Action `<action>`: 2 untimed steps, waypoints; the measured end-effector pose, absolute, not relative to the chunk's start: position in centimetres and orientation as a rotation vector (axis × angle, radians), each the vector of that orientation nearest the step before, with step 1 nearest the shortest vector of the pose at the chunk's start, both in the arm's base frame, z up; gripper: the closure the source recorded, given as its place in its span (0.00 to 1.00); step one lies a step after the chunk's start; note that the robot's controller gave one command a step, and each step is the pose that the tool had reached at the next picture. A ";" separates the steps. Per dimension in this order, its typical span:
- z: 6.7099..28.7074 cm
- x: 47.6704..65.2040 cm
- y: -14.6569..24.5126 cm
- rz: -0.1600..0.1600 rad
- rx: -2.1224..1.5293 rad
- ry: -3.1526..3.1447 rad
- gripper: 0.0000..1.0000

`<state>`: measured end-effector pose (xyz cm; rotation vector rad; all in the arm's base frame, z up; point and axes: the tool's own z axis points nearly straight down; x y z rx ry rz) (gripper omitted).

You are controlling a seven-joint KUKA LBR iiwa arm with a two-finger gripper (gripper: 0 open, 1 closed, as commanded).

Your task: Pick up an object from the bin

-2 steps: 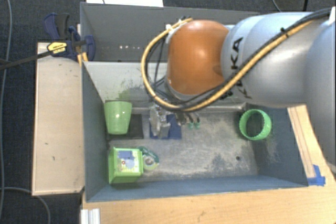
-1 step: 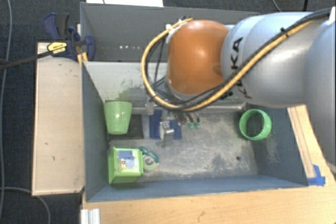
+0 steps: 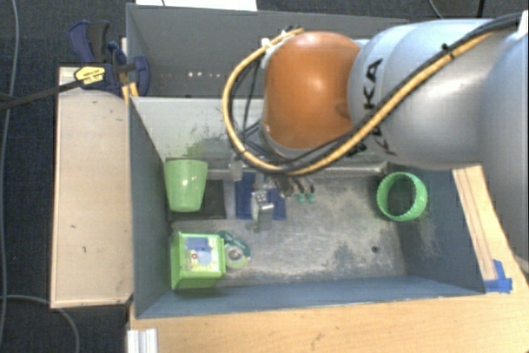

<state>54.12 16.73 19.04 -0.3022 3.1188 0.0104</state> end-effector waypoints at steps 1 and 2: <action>17.2 54.4 15.9 0.013 -0.373 3.105 0.00; 15.2 55.2 13.2 0.011 -0.395 3.109 0.00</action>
Offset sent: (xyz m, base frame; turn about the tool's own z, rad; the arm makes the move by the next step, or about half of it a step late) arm 0.0151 -0.0458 -0.0456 -0.0567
